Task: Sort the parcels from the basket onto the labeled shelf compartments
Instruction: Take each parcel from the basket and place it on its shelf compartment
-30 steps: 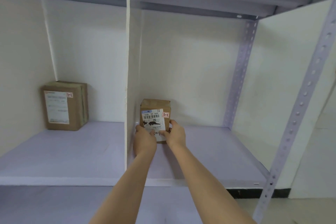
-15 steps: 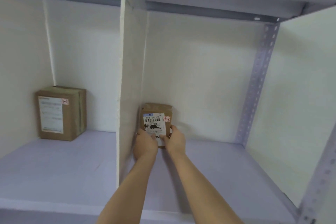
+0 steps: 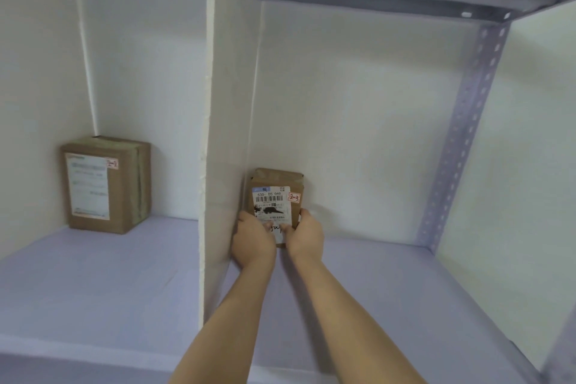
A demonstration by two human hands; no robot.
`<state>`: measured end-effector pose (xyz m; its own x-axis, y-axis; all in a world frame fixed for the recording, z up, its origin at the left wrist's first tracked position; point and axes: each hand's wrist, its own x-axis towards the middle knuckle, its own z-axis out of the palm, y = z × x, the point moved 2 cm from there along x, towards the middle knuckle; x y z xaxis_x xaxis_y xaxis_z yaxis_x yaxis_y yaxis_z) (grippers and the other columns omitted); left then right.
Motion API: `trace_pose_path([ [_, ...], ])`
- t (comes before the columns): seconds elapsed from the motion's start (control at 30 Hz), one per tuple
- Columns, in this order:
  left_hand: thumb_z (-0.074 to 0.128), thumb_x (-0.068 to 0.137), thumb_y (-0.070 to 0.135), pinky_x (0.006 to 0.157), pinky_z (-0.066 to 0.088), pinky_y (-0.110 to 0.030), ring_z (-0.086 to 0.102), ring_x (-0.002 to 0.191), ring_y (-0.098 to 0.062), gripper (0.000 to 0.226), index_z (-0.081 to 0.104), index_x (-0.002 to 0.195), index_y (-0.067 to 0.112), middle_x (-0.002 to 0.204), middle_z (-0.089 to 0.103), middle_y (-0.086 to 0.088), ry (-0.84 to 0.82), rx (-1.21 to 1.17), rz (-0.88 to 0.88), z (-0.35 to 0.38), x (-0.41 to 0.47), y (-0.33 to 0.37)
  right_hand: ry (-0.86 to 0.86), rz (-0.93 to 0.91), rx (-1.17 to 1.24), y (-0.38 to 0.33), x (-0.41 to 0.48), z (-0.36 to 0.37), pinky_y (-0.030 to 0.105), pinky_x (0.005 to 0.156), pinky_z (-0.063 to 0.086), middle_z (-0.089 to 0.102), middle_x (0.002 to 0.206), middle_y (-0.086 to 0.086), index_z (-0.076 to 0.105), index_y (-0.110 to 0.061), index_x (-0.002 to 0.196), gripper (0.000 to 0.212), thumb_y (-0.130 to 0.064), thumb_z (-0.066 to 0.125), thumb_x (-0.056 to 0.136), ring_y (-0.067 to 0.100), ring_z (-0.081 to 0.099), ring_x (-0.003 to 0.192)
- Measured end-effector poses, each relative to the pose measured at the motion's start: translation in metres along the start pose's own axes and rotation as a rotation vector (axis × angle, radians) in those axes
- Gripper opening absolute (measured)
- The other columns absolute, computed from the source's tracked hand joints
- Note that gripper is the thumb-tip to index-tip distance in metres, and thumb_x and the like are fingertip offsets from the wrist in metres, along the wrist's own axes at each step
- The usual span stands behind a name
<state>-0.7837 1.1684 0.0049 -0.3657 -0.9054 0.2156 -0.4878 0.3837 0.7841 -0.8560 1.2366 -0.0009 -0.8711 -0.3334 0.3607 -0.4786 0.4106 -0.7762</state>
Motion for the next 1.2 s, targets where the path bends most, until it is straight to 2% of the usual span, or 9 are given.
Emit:
trace_pose_path([
  [0.27,0.06,0.092,0.017,0.081,0.046,-0.042,0.057,0.114,-0.038,0.038,0.041,0.121,0.001,0.127,0.056,-0.02,-0.086,-0.152,-0.046,-0.002,-0.004,0.0,-0.073,0.018,-0.02,-0.008,-0.001,-0.008,0.03,0.078,0.043,0.066,0.12,0.012,0.056,-0.007,0.123,0.038,-0.01,0.065,0.087,0.031,0.06,0.113],
  [0.5,0.057,0.089,0.01,0.09,0.045,-0.044,0.05,0.121,-0.037,0.044,0.037,0.127,-0.002,0.134,0.047,-0.021,-0.139,-0.169,-0.048,-0.01,-0.019,-0.002,-0.131,0.072,0.019,-0.01,-0.003,-0.011,0.03,0.078,0.044,0.063,0.124,0.015,0.047,-0.006,0.127,0.039,-0.009,0.06,0.09,0.031,0.059,0.114],
  [0.53,0.057,0.089,0.011,0.09,0.045,-0.044,0.05,0.122,-0.037,0.044,0.037,0.127,-0.002,0.134,0.047,-0.021,-0.148,-0.174,-0.045,-0.012,-0.022,-0.002,-0.154,0.083,0.011,-0.011,-0.003,-0.011,0.031,0.08,0.043,0.061,0.127,0.017,0.041,-0.004,0.132,0.046,-0.01,0.06,0.091,0.032,0.058,0.116],
  [0.6,0.058,0.089,0.014,0.091,0.045,-0.044,0.049,0.122,-0.037,0.046,0.038,0.127,-0.002,0.133,0.048,-0.02,-0.162,-0.185,-0.033,-0.014,-0.025,-0.001,-0.241,0.122,-0.021,-0.012,-0.005,-0.012,0.032,0.094,0.04,0.048,0.14,0.023,0.015,-0.002,0.151,0.077,-0.014,0.063,0.092,0.035,0.05,0.127],
  [0.67,0.059,0.087,0.014,0.094,0.046,-0.045,0.05,0.122,-0.035,0.05,0.036,0.129,-0.001,0.133,0.049,-0.019,-0.193,-0.183,-0.03,-0.019,-0.029,0.003,-0.322,0.184,-0.075,-0.017,-0.01,-0.019,0.034,0.107,0.033,0.034,0.149,0.027,-0.007,-0.002,0.154,0.101,-0.021,0.068,0.09,0.037,0.039,0.137],
  [0.77,0.055,0.09,0.009,0.107,0.038,-0.043,0.035,0.137,-0.033,0.07,0.015,0.147,-0.004,0.148,0.034,-0.021,-0.309,-0.003,0.025,-0.03,-0.037,0.019,-0.381,0.248,-0.19,-0.033,-0.018,-0.038,0.043,0.116,0.022,0.015,0.158,0.026,-0.012,-0.005,0.154,0.101,-0.031,0.064,0.093,0.041,0.016,0.146],
  [0.87,0.045,0.099,0.02,0.118,0.02,-0.038,0.012,0.147,-0.032,0.075,-0.004,0.149,-0.008,0.157,0.011,-0.022,-0.383,0.318,0.172,-0.051,-0.048,0.048,-0.482,0.281,-0.333,-0.057,-0.023,-0.068,0.053,0.12,0.01,-0.004,0.164,0.014,-0.012,-0.012,0.155,0.086,-0.039,0.049,0.1,0.037,-0.005,0.15],
  [1.03,0.032,0.103,0.025,0.12,0.0,-0.048,-0.005,0.149,-0.032,0.068,-0.011,0.151,0.002,0.161,-0.007,-0.016,-0.498,0.658,0.393,-0.094,-0.07,0.092,-0.592,0.203,-0.641,-0.093,-0.033,-0.131,0.054,0.119,0.0,-0.012,0.164,0.009,-0.01,-0.017,0.156,0.072,-0.045,0.031,0.104,0.033,-0.014,0.15],
  [1.2,0.022,0.105,0.032,0.115,-0.013,-0.051,-0.02,0.146,-0.032,0.066,-0.02,0.15,0.006,0.158,-0.023,-0.013,-0.563,0.815,0.514,-0.154,-0.103,0.135,-0.707,0.172,-0.836,-0.137,-0.055,-0.203,0.056,0.119,-0.006,-0.017,0.163,0.009,-0.011,-0.017,0.156,0.072,-0.052,0.023,0.103,0.033,-0.018,0.148],
])
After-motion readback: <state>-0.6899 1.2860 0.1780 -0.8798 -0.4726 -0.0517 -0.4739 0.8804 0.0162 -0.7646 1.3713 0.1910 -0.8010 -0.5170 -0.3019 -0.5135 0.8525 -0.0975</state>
